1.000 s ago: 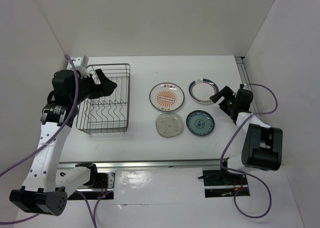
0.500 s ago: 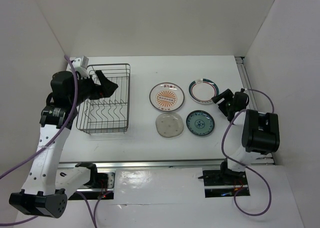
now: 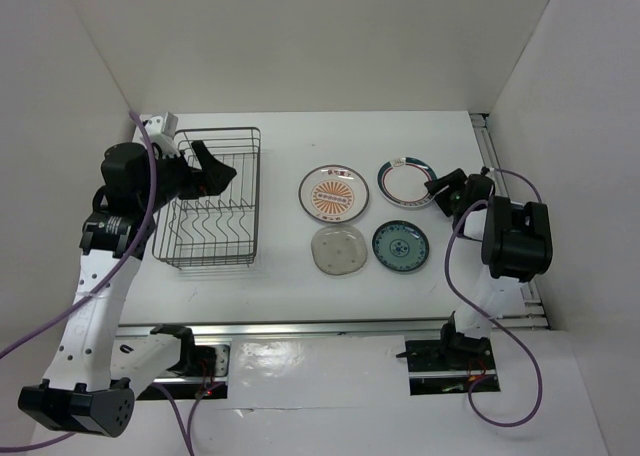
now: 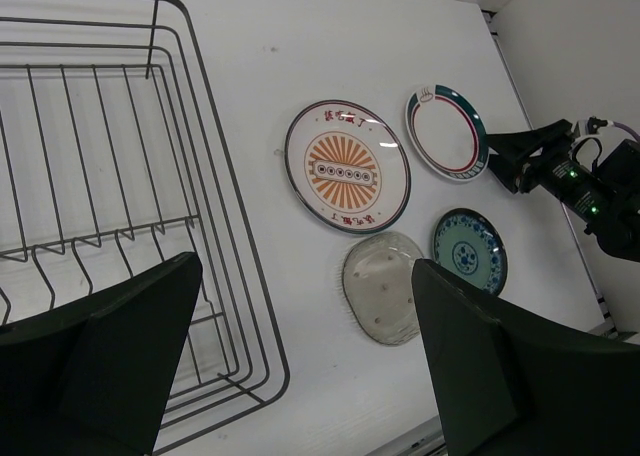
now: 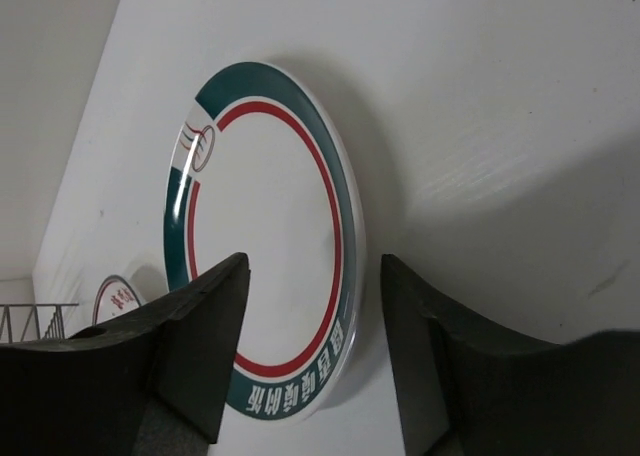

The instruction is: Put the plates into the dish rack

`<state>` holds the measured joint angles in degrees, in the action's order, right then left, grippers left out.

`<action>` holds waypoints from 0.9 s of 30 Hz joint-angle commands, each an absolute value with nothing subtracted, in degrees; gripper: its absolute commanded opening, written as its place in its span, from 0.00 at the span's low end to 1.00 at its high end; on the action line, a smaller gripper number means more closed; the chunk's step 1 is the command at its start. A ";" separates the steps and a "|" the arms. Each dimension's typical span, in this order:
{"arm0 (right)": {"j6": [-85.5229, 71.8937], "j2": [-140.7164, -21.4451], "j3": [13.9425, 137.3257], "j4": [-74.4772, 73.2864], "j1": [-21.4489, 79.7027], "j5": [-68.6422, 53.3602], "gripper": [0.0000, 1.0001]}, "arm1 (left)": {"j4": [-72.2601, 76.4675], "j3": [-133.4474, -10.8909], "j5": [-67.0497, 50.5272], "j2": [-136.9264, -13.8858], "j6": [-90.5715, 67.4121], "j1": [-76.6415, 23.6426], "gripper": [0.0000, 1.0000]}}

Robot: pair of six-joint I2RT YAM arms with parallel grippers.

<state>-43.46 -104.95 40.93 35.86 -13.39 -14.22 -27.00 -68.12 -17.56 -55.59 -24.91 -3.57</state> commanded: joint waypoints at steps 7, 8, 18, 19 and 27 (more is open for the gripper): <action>-47.19 -111.71 40.61 39.81 -14.50 -15.91 0.38 | -24.43 -67.85 -18.72 -54.05 -23.47 -3.69 1.00; -47.20 -111.71 40.61 38.77 -14.50 -15.39 0.38 | -24.43 -67.85 -18.72 -54.05 -23.47 -3.69 1.00; -48.77 -111.01 41.66 35.33 -14.50 -12.22 0.00 | -23.91 -67.85 -18.72 -54.57 -23.47 -3.69 1.00; -49.30 -110.48 41.05 35.85 -14.50 -12.22 0.00 | -23.91 -67.85 -18.72 -54.58 -23.47 -3.69 1.00; -55.54 -96.45 39.73 38.76 -9.25 -5.93 0.00 | -23.91 -67.85 -20.30 -56.77 -24.08 -3.69 1.00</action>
<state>-53.34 -104.53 39.59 38.09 -12.56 -12.08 -26.52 -67.83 -18.17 -56.07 -24.16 -3.57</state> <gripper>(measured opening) 0.026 1.000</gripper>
